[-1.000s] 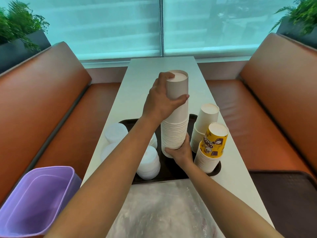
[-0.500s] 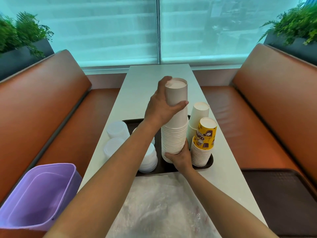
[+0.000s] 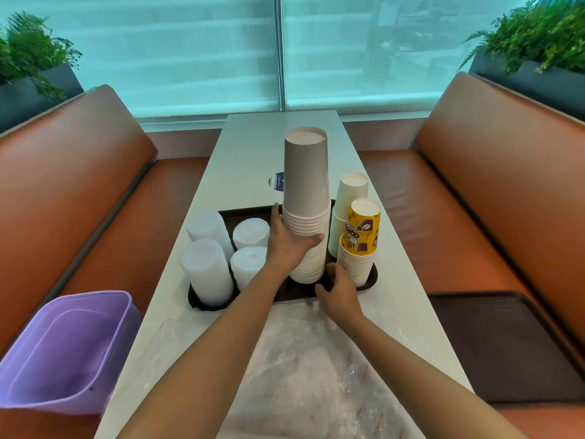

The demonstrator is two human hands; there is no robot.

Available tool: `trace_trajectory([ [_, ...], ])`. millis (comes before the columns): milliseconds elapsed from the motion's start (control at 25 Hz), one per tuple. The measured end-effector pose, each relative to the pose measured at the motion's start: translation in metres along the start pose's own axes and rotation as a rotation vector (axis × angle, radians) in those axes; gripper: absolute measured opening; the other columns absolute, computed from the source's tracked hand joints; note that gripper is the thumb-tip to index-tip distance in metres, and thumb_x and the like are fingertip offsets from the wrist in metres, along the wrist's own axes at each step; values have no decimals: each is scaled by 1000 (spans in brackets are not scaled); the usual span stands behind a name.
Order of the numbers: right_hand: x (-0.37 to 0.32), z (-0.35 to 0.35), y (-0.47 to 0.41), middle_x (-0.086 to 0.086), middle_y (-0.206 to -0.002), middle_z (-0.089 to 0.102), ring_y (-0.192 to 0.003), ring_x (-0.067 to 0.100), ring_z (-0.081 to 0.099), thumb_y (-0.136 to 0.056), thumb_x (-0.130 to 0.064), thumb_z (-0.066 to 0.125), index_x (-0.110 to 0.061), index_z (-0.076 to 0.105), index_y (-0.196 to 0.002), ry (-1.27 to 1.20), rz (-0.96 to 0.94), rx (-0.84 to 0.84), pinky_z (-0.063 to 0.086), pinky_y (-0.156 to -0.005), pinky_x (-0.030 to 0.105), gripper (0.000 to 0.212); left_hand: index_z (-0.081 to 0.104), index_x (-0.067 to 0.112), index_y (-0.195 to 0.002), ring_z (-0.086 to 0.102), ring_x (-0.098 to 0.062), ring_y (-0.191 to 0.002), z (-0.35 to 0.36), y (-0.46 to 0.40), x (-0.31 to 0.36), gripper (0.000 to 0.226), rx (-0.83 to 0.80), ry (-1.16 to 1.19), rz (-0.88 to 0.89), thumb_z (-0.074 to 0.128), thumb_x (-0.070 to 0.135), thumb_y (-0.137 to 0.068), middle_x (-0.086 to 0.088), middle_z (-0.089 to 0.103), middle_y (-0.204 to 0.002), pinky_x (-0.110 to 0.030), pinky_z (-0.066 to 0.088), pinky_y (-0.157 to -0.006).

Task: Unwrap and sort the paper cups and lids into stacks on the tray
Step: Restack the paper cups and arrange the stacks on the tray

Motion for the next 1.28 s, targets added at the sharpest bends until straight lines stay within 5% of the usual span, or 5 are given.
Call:
trace_trajectory([
  [240, 15, -43, 16, 0, -110, 53, -107, 22, 53, -88, -14, 64, -14, 48, -110, -73, -54, 212, 50, -89, 32, 28, 15, 22, -146, 37, -28, -134, 12, -4, -11, 108, -11, 27, -20, 86, 24, -64, -4, 37, -146, -44, 35, -109],
  [440, 28, -82, 15, 9, -117, 48, -105, 18, 41, -77, -30, 77, -6, 43, -121, 74, 28, 444, 43, -82, 26, 60, 16, 23, -146, 39, -28, -132, 14, -7, -14, 107, -10, 11, -25, 86, 27, -64, -3, 39, -145, -45, 36, -108],
  [680, 39, -66, -8, 5, -153, 27, -139, 26, 30, -77, -32, 77, -17, 18, -149, -11, 30, 272, 34, -109, 42, 94, 14, 23, -147, 39, -26, -133, 26, -3, -11, 106, -51, 9, -21, 84, 26, -67, -3, 39, -145, -45, 36, -109],
  [1160, 36, -68, -21, 8, -144, 40, -130, 28, 43, -83, -13, 71, -14, 31, -142, -158, 8, 217, 41, -106, 42, 71, 9, 23, -149, 33, -25, -137, 36, 4, -16, 111, -99, -28, -94, 84, 26, -67, -2, 33, -149, -47, 33, -111],
  [1280, 35, -77, -13, 11, -138, 43, -123, 26, 47, -86, -11, 68, -8, 36, -135, -185, 43, 247, 44, -98, 34, 59, 16, 18, -149, 40, -24, -132, 27, 20, -25, 92, -59, -6, -143, 75, 20, -78, -6, 37, -148, -39, 37, -107],
])
Point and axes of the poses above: each hand's wrist, its own y-axis away from the middle knuckle, its own z-axis out of the palm, x = y × z, the point moved 9 cm from there along -y, towards the middle knuckle
